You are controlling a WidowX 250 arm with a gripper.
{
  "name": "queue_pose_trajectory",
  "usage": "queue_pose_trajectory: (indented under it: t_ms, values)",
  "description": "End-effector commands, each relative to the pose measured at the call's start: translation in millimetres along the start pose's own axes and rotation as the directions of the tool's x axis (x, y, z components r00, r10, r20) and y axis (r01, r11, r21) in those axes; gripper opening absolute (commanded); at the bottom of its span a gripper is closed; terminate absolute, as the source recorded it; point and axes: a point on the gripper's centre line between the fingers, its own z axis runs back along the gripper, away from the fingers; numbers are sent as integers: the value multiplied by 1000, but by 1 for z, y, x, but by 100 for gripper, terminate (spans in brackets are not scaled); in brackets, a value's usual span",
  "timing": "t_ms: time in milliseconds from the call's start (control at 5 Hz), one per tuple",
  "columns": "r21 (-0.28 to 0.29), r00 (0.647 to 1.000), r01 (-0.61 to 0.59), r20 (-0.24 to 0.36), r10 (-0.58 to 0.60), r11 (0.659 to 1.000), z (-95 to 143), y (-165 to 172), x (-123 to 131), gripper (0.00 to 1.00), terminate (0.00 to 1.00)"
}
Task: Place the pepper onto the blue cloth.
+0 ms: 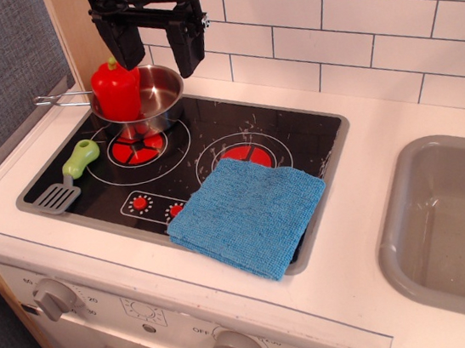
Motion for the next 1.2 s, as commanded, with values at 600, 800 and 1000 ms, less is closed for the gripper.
queue_pose_trajectory:
  t_ms: [600,800,1000]
  values:
    - [114,976,-163,161,143,980,13,69,39,100,0]
    - [145,978,-181,127,163,973,-3,93,53,100,0]
    - [150,990,-138,60,130,979,-27,94,55,100,0]
